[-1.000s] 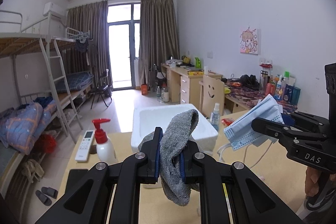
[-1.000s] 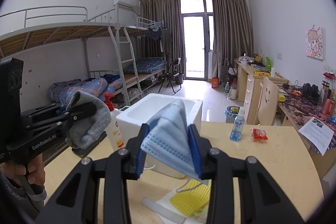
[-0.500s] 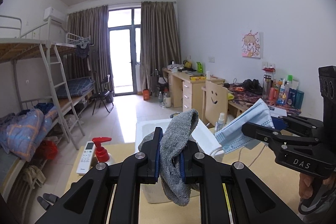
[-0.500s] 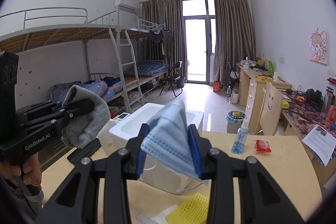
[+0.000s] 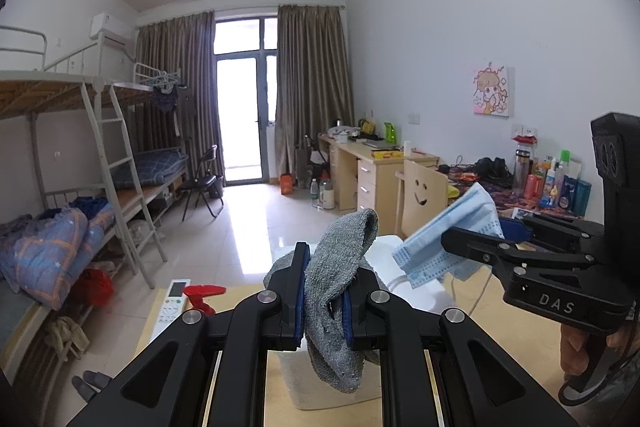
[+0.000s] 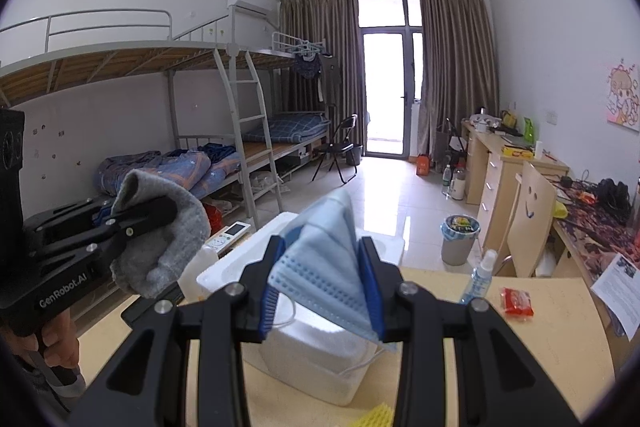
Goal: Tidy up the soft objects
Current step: 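Carry the mask and sock with both tools over the white foam box, then open the right tool to drop the blue mask into the foam box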
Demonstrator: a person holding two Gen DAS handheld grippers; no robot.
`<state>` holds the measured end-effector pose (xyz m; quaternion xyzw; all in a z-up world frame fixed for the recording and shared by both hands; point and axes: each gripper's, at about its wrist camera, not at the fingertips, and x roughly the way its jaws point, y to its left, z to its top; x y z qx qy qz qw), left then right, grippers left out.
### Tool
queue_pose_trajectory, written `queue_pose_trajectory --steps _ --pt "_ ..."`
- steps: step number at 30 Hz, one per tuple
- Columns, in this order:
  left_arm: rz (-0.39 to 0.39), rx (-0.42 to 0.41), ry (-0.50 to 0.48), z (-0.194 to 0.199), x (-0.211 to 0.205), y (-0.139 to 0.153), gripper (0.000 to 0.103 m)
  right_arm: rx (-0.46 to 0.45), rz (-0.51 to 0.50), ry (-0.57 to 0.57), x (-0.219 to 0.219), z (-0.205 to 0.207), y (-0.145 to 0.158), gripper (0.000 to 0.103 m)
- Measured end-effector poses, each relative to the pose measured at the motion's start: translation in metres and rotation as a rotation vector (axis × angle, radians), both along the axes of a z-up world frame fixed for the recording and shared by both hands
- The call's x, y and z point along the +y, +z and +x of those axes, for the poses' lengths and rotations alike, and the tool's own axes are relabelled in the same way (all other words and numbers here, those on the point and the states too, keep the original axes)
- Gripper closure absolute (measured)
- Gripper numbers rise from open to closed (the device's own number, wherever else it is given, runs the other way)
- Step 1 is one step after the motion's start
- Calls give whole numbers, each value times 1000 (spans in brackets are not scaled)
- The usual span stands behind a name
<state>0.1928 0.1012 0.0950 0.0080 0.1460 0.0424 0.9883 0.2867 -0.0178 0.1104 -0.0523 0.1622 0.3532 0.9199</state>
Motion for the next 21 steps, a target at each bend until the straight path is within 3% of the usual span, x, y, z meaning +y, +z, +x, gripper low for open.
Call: queue_pose_trajectory --steps 21 --pt "-14 42 38 9 15 -11 88 101 -85 52 52 44 -31 61"
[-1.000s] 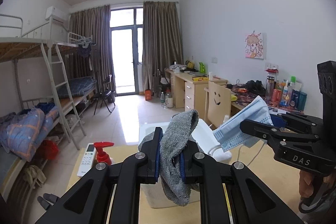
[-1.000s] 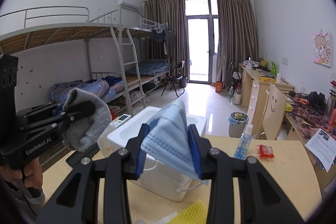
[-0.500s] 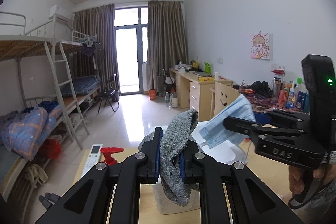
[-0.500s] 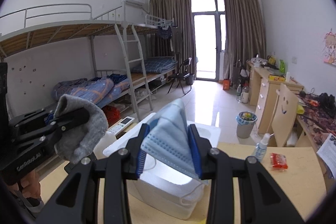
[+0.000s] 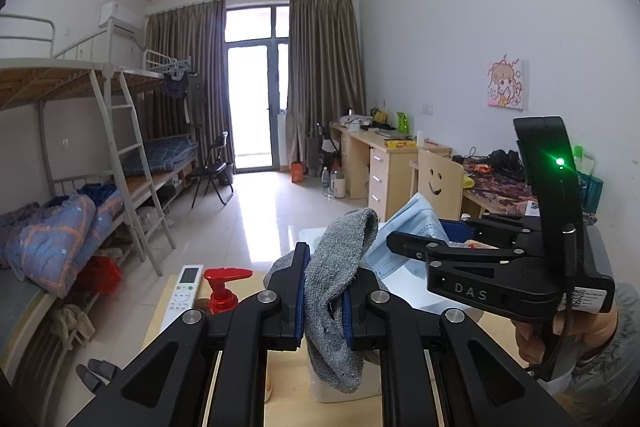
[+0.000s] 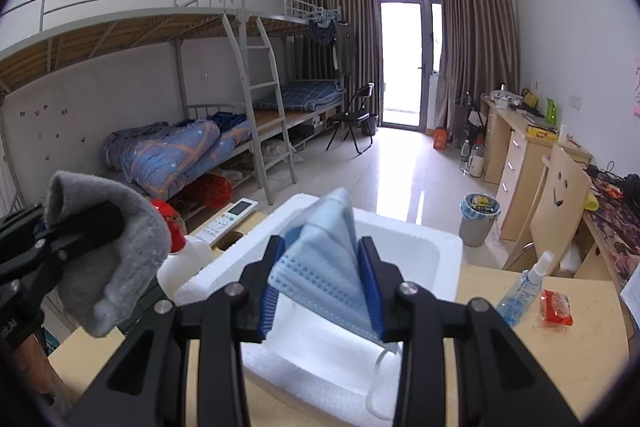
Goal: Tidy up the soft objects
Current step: 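Open the right tool to drop the blue mask into the foam box, then lower the grey sock into the foam box and open the left tool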
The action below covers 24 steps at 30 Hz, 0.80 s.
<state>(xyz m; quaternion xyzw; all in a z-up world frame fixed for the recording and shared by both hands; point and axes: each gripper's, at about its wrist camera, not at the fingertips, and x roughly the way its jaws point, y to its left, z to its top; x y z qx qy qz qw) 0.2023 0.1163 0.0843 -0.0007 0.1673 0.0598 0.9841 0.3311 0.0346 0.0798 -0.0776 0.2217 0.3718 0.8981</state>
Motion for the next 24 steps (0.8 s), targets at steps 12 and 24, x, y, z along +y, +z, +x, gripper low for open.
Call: queue_pose_trajectory --steps 12,24 --pt "-4 8 7 5 3 -1 88 35 -51 7 13 15 -7 31" --pt "6 23 2 16 7 3 88 -9 -60 -47 -8 5 3 1"
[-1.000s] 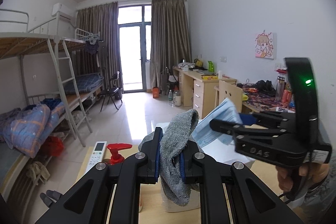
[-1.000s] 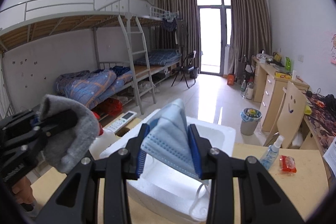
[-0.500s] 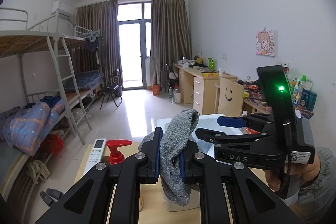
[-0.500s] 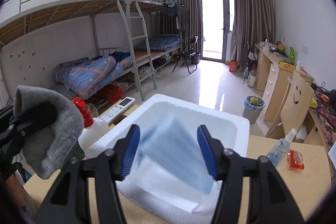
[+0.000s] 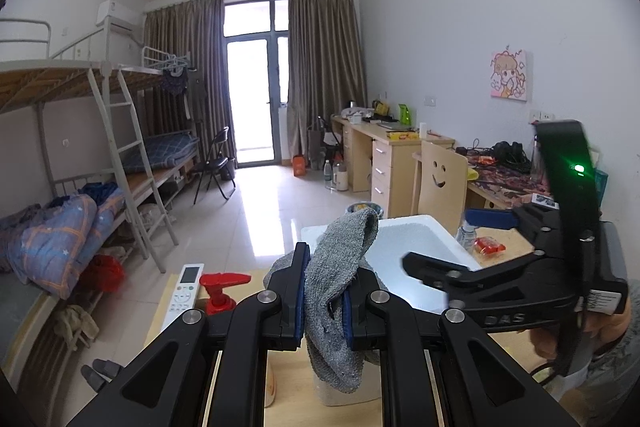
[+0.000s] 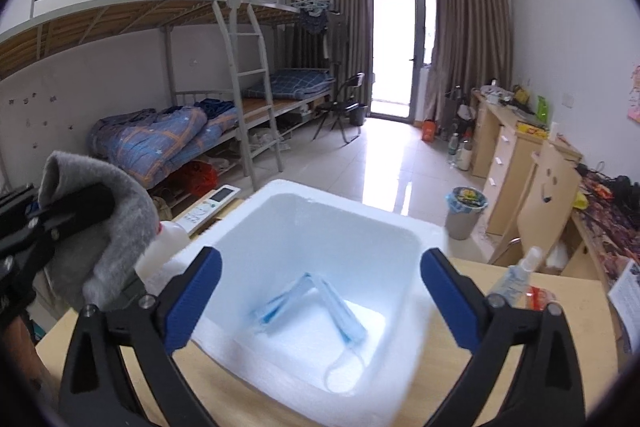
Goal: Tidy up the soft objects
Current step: 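Lower the grey sock into the foam box and open the left tool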
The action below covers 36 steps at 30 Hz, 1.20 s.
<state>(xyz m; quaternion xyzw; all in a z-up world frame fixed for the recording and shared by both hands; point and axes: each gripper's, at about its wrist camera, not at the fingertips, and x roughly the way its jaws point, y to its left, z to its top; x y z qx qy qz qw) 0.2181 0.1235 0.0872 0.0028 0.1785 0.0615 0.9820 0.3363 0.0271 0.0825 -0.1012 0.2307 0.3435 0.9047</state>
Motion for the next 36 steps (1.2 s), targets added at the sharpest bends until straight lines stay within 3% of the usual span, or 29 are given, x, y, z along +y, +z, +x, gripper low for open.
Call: queue_pose_trajectory --steps 36 --pt "-10 123 -120 68 -46 -18 88 -135 50 -130 -99 -37 17 1"
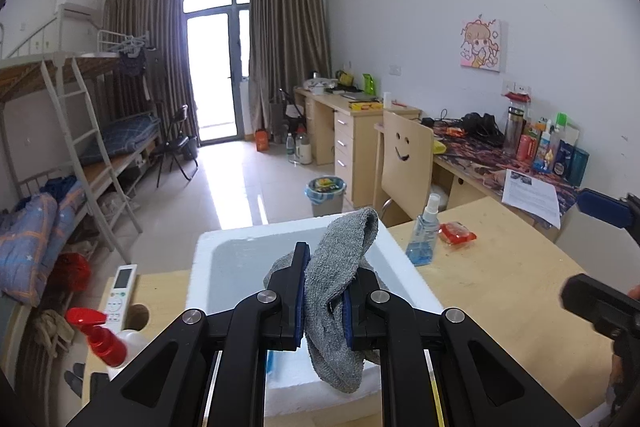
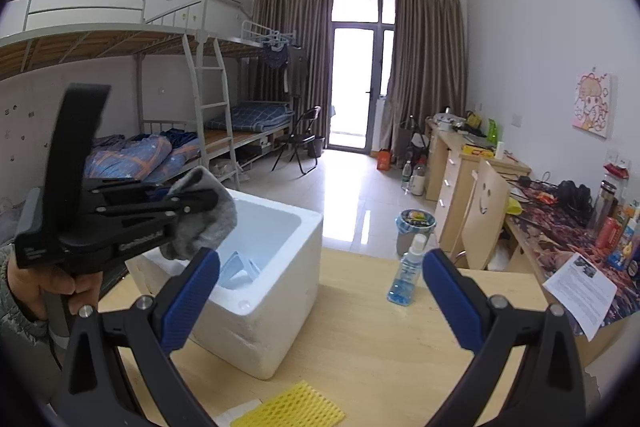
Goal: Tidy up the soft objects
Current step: 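Lower the grey sock into the foam box and open the left tool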
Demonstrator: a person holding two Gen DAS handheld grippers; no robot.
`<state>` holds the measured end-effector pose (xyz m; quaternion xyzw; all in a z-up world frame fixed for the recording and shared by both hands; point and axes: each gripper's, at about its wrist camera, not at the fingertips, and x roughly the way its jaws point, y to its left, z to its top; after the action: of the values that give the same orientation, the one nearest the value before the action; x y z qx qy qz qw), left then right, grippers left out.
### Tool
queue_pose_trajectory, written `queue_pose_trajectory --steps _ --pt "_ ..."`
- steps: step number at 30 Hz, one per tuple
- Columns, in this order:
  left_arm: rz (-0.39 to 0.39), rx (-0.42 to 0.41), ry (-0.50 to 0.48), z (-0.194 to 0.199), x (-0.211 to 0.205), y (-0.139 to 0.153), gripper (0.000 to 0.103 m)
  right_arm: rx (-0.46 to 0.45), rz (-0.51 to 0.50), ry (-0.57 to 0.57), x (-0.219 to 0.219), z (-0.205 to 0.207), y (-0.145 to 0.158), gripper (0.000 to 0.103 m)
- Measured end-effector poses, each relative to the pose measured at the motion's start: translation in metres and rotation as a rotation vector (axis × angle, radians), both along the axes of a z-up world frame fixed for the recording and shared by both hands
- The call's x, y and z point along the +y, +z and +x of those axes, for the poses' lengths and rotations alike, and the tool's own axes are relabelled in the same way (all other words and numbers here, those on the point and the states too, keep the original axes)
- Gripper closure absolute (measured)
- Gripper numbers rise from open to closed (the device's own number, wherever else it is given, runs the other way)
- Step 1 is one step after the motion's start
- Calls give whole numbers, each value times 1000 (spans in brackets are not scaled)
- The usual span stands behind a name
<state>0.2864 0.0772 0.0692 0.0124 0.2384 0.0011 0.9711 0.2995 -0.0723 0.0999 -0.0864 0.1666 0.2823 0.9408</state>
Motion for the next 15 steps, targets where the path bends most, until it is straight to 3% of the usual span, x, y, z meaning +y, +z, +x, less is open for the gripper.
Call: queue_pose_trajectory --steps 9,12,14,15 --pt "2 17 21 14 -3 -5 85 -10 53 -39 -17 -7 2 1" --pt "-15 22 37 19 2 -8 63 -11 43 -44 -16 -11 -2 1" --pt "-25 18 47 19 4 -8 31 -9 43 -48 -15 -12 -2 1" --pt "-28 13 50 19 4 -7 26 -8 44 -49 -15 -13 -2 1"
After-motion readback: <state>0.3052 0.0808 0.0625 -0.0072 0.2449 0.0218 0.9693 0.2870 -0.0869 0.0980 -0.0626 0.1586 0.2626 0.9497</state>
